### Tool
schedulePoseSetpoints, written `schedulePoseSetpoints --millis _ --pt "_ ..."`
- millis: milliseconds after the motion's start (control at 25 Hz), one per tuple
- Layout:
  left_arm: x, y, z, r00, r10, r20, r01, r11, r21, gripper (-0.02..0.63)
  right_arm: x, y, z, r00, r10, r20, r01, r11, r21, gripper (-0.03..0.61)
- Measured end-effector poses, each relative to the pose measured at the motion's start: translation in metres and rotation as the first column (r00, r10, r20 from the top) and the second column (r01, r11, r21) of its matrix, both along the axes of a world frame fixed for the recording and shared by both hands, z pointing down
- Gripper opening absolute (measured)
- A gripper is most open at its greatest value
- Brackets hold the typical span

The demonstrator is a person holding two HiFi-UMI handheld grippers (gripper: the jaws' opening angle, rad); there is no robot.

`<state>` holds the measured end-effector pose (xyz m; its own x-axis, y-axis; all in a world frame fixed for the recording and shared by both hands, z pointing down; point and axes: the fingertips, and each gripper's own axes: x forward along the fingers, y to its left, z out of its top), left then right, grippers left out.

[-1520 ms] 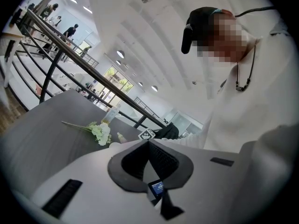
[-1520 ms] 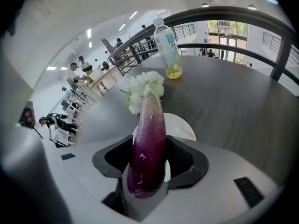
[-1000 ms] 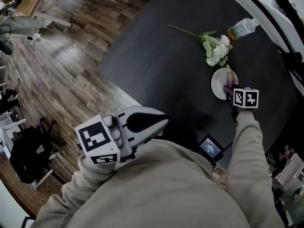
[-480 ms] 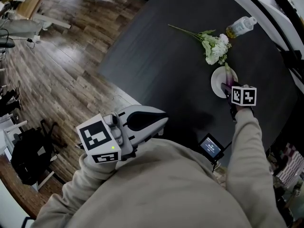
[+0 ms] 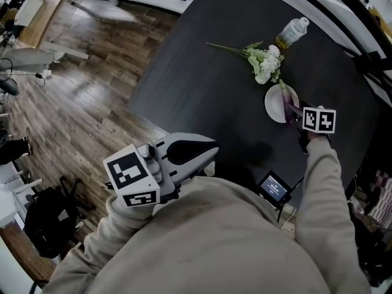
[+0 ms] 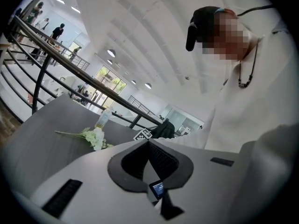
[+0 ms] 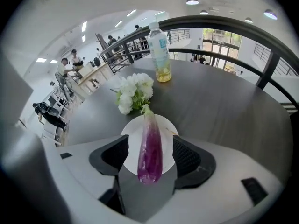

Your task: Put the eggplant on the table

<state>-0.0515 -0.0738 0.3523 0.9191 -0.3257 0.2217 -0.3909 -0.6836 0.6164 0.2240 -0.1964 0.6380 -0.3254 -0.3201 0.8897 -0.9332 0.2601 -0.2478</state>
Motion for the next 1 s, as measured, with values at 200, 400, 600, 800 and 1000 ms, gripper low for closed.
schedulePoseSetpoints --millis 200,400,600,800,1000 --pt "0.007 -0.011 -0.019 0.999 0.04 -0.007 -0.039 0.998 0.051 0.006 0.01 0.001 -0.055 0.992 0.098 0.074 -0.105 0.989 0.101 0.288" --pt "0.019 -0.021 -0.04 0.995 0.095 -0.013 -0.092 0.988 0.121 0.006 -0.003 0.019 -0.132 0.976 0.095 0.195 -0.137 0.966 0.218 0.285" --pt "0.043 -0.032 -0.062 0.983 0.181 -0.01 -0.176 0.965 0.192 0.006 -0.031 0.046 -0.238 0.933 0.042 0.359 -0.184 0.91 0.371 0.251" --pt "0.069 -0.038 -0.077 0.962 0.271 -0.041 -0.253 0.935 0.248 0.006 -0.053 0.078 -0.34 0.88 -0.084 0.467 -0.223 0.797 0.562 0.069" --pt "0.099 -0.035 -0.09 0.933 0.355 -0.059 -0.323 0.899 0.295 0.006 -0.071 0.12 -0.418 0.874 -0.243 0.421 -0.161 0.672 0.723 0.016"
